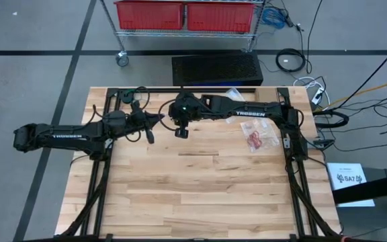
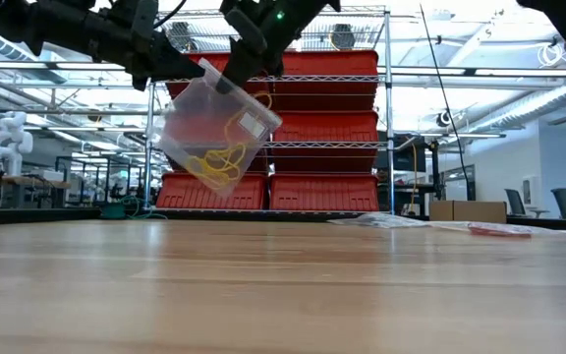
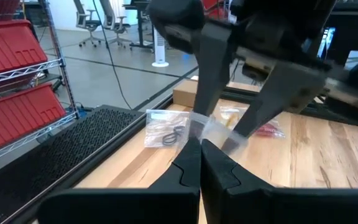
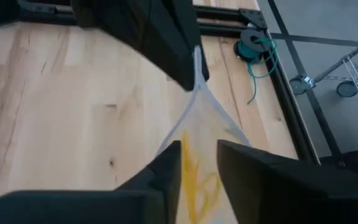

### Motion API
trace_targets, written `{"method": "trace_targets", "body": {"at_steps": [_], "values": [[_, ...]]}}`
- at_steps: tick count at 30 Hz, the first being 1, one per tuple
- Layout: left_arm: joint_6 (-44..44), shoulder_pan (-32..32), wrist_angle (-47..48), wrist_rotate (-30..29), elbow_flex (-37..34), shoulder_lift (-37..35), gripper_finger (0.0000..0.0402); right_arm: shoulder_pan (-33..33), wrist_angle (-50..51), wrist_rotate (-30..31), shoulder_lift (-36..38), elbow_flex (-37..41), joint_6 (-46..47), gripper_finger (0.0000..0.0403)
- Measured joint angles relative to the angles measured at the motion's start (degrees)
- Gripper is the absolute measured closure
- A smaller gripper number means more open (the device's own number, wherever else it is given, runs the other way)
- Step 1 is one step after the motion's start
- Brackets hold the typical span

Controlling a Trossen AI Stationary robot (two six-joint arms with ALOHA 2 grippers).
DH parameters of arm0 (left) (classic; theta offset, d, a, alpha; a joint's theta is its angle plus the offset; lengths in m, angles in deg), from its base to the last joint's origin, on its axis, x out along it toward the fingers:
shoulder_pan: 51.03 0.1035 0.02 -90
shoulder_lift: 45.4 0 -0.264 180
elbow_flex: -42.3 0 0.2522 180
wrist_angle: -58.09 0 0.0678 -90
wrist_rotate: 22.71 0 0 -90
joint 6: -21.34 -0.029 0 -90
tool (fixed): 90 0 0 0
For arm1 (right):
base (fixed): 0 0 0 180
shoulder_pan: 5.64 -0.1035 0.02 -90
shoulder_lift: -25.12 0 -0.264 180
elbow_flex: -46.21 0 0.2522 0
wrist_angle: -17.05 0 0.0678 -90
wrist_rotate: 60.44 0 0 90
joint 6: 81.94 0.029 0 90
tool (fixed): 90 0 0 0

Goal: Sort rubber bands
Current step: Put the yellow rubber band into the zip bag

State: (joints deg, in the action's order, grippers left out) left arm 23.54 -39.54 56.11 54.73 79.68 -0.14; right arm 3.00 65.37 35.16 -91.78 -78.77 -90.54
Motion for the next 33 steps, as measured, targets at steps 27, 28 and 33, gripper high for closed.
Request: {"method": "trace_targets", "body": {"at_steps": [27,28,33], "values": [[0.4,0.0,0.6,0.0,0.0,0.0,0.0401,-0.2,29.1,13.2,8.0,-7.9,0.5,0.0334],[0.4,0.0,0.6,0.0,0.0,0.0,0.0401,-0.3,30.3,13.5,8.0,-7.0,1.6,0.0356],[0.4,0.1,0.6,0.0,0.0,0.0,0.0401,-0.5,27.0,10.0,8.2,1.5,4.7,0.0393]]}}
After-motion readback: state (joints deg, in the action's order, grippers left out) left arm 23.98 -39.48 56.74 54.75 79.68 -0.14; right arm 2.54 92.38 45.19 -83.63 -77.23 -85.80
